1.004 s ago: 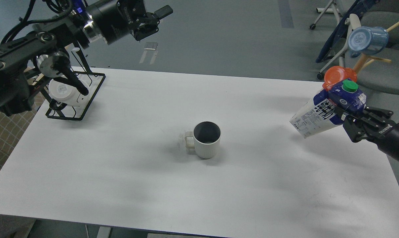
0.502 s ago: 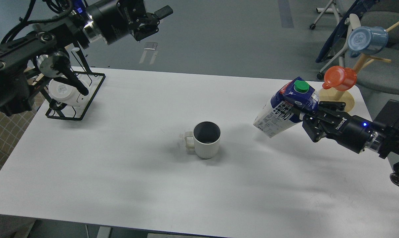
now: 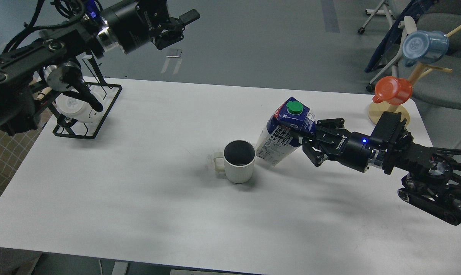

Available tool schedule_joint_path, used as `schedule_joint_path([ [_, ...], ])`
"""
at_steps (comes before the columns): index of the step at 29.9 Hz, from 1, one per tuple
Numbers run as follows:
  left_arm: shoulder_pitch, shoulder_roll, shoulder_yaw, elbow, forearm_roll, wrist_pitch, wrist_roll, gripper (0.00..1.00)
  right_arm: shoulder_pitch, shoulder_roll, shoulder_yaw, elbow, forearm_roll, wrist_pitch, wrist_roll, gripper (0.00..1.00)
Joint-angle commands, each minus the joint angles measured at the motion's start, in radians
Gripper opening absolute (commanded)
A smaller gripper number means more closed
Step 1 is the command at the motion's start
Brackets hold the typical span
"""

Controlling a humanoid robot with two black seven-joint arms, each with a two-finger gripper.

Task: Place cup and milk with both arms
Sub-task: 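Lift the milk carton with the right gripper and carry it beside the mug, then set the carton down next to the mug and open the right gripper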

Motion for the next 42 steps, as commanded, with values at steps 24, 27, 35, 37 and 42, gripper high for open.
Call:
schedule_joint_path([
  [24, 0.002, 0.001, -0.002, 0.0, 0.0, 0.0, 0.0, 0.97, 0.001, 0.027, -0.032, -0.022, 0.014, 0.0, 0.0, 0.52],
  [27, 0.002, 0.001, -0.002, 0.0, 0.0, 0.0, 0.0, 0.97, 0.001, 0.027, -0.032, -0.022, 0.016, 0.0, 0.0, 0.66],
  [35, 0.001, 0.001, -0.002, 0.0, -0.002, 0.0, 0.0, 0.97, 0.001, 0.026, -0.034, -0.016, 0.019, 0.0, 0.0, 0.74],
  [37, 0.001, 0.001, -0.003, 0.0, 0.0, 0.0, 0.0, 0.97, 0.002, 0.023, -0.034, -0.011, 0.019, 0.0, 0.0, 0.74],
  [42, 0.002, 0.001, -0.003, 0.0, 0.0, 0.0, 0.0, 0.97, 0.004, -0.005, -0.032, 0.007, 0.019, 0.0, 0.0, 0.74],
])
